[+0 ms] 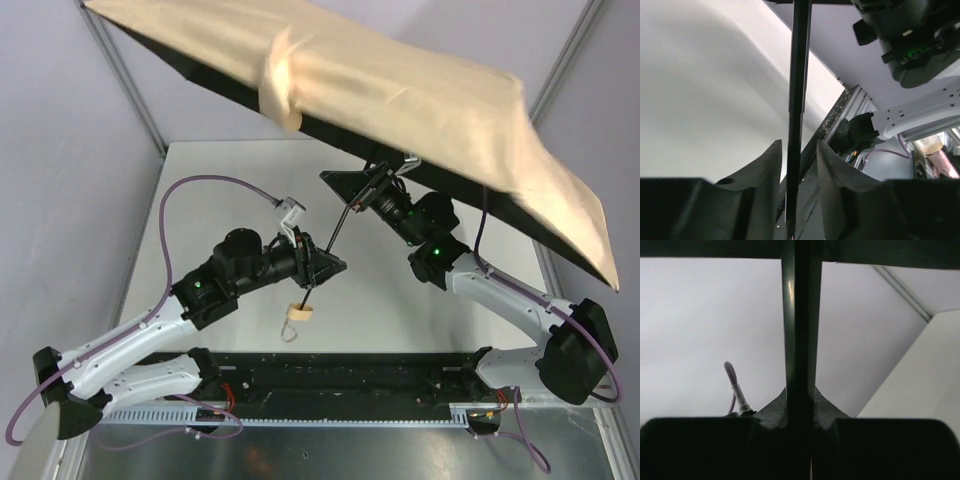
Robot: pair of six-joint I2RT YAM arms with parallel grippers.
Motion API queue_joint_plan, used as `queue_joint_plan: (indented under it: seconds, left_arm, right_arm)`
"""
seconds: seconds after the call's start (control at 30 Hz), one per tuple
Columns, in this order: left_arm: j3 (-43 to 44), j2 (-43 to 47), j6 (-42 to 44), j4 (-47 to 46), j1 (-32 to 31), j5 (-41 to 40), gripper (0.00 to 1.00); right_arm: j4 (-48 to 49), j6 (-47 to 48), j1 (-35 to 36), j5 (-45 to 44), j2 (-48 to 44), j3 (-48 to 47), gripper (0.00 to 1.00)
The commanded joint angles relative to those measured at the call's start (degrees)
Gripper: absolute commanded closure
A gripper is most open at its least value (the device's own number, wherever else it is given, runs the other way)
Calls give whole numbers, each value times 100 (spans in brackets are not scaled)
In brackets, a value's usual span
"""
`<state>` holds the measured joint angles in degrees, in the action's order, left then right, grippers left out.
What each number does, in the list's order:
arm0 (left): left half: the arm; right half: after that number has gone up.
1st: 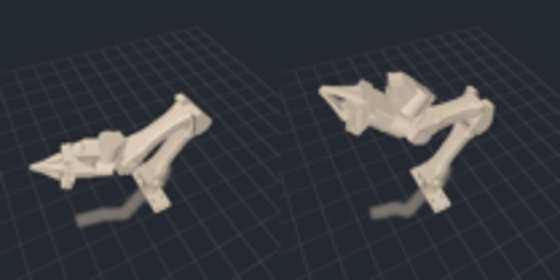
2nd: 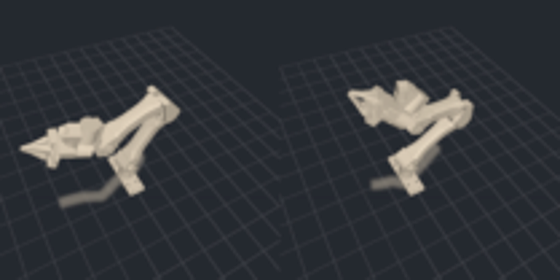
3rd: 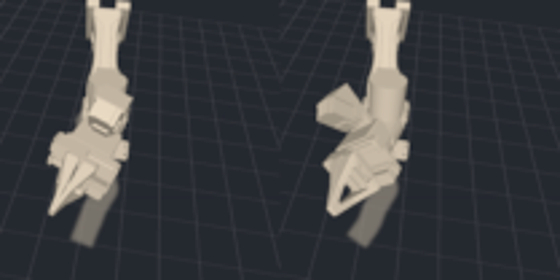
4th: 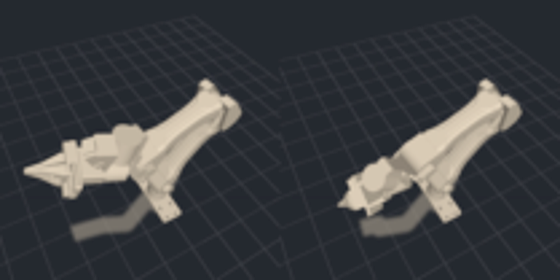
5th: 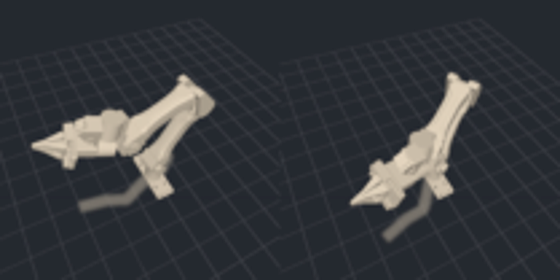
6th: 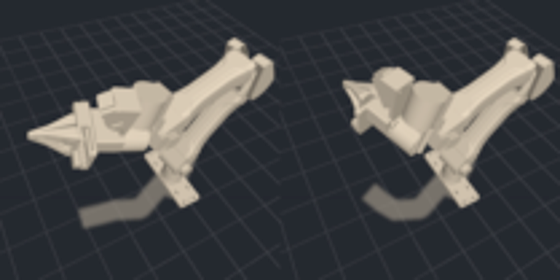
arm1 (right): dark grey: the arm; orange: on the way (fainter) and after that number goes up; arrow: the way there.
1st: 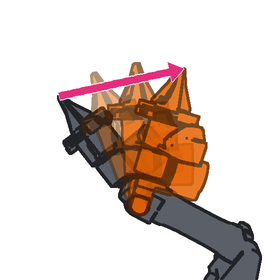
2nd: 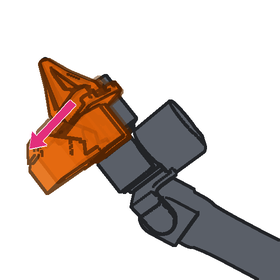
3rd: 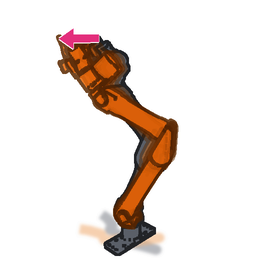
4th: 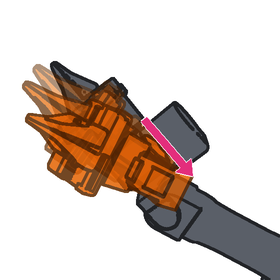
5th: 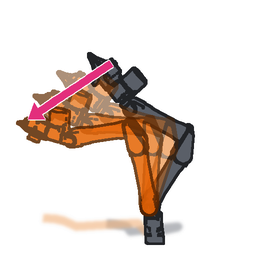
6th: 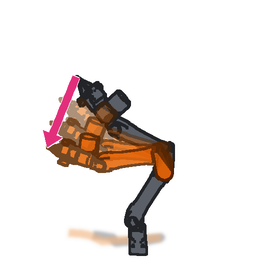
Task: Put away the umbrella
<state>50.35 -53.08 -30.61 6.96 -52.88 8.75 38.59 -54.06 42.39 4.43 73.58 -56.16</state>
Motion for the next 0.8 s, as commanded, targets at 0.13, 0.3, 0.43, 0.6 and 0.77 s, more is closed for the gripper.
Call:
queue_joint_plan:
  seconds: [0.13,0.3,0.43,0.6,0.77]
  left_arm:
    - [208,56,-309,-375,498,958,27]
    - [379,-198,-283,-383,536,1192,22]
    - [505,-426,-270,-388,531,1407,26]
    - [506,-338,88,-339,419,860,76]
    - [395,-63,357,-163,133,-543,99]
  right_arm:
    - [1547,-240,-268,1171,55,-163,100]
    - [2026,-741,-228,1288,200,-158,100]
    - [2178,-821,-127,1233,255,-158,100]
    - [1952,-547,-3,892,181,-160,100]
    - [806,-280,71,-467,8,-182,85]
